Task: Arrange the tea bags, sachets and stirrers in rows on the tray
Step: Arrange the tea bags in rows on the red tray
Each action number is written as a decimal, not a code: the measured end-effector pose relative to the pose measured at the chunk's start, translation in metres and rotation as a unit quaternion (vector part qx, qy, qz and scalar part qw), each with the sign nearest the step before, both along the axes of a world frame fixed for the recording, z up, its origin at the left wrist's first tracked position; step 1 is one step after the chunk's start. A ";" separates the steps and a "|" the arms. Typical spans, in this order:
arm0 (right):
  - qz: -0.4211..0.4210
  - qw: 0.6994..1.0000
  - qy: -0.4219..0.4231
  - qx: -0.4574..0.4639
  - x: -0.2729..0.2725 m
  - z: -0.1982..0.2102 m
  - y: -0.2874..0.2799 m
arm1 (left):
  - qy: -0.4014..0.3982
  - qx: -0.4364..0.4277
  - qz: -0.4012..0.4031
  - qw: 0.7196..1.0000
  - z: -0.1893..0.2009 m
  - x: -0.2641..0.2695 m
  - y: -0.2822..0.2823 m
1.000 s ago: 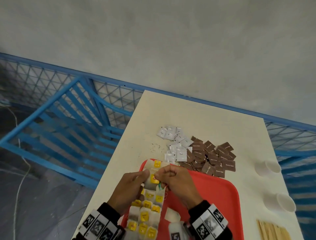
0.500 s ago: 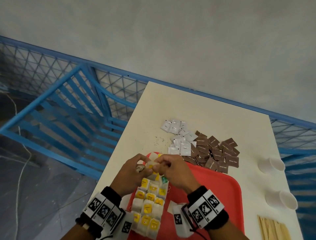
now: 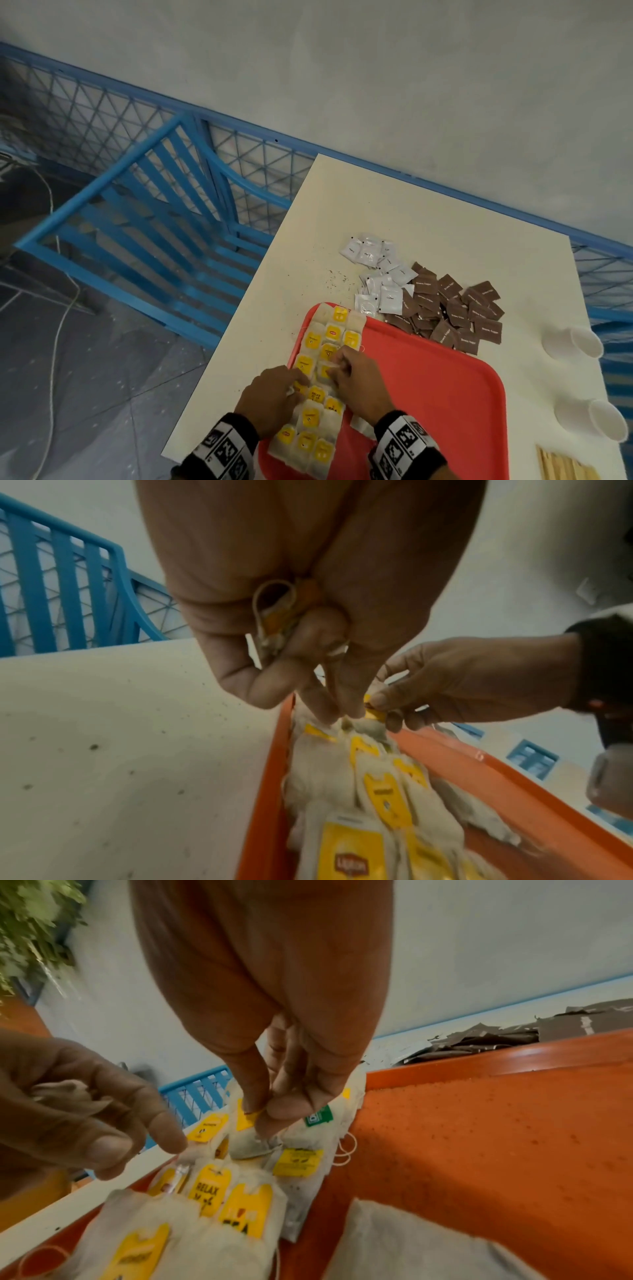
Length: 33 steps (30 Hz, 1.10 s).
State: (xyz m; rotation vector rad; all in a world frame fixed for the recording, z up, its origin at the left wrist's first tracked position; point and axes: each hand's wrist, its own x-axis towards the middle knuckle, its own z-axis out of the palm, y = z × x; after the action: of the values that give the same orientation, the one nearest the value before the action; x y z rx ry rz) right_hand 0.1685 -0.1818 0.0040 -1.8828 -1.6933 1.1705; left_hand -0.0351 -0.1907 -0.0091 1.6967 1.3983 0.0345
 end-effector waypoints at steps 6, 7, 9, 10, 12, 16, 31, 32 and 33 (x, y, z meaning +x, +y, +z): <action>0.043 0.998 -0.004 -0.047 -0.004 -0.001 -0.005 | 0.007 0.010 0.020 1.000 -0.008 0.003 -0.001; 0.034 0.998 0.005 -0.052 -0.005 0.000 -0.005 | 0.007 0.013 0.020 1.000 -0.007 0.003 -0.001; 0.010 0.997 0.030 -0.064 -0.005 -0.002 -0.003 | 0.004 0.018 0.017 1.000 -0.004 0.002 0.000; -0.002 0.997 0.030 -0.066 -0.006 -0.003 -0.003 | -0.001 0.022 0.017 1.000 -0.003 0.002 0.001; -0.025 0.998 0.009 -0.055 -0.008 -0.007 -0.003 | -0.005 0.025 0.013 1.000 -0.003 0.001 0.000; -0.042 0.998 -0.045 0.014 -0.008 -0.009 -0.007 | -0.013 0.034 0.030 0.999 -0.001 0.002 0.002; 0.022 0.993 -0.114 -0.028 0.067 -0.007 -0.029 | -0.042 0.050 0.060 0.996 0.009 0.009 0.002; 0.027 0.989 -0.134 -0.054 0.078 -0.010 -0.038 | -0.066 0.052 0.069 0.994 0.011 0.010 0.001; 0.035 0.986 -0.143 -0.074 0.084 -0.010 -0.047 | -0.089 0.049 0.078 0.992 0.015 0.012 0.000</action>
State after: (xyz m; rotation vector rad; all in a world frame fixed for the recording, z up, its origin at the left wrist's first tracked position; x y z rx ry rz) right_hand 0.2529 -0.2289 -0.0065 -2.1871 -1.8790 1.1227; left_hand -0.0229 -0.1911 0.0057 1.6176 1.4097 0.3386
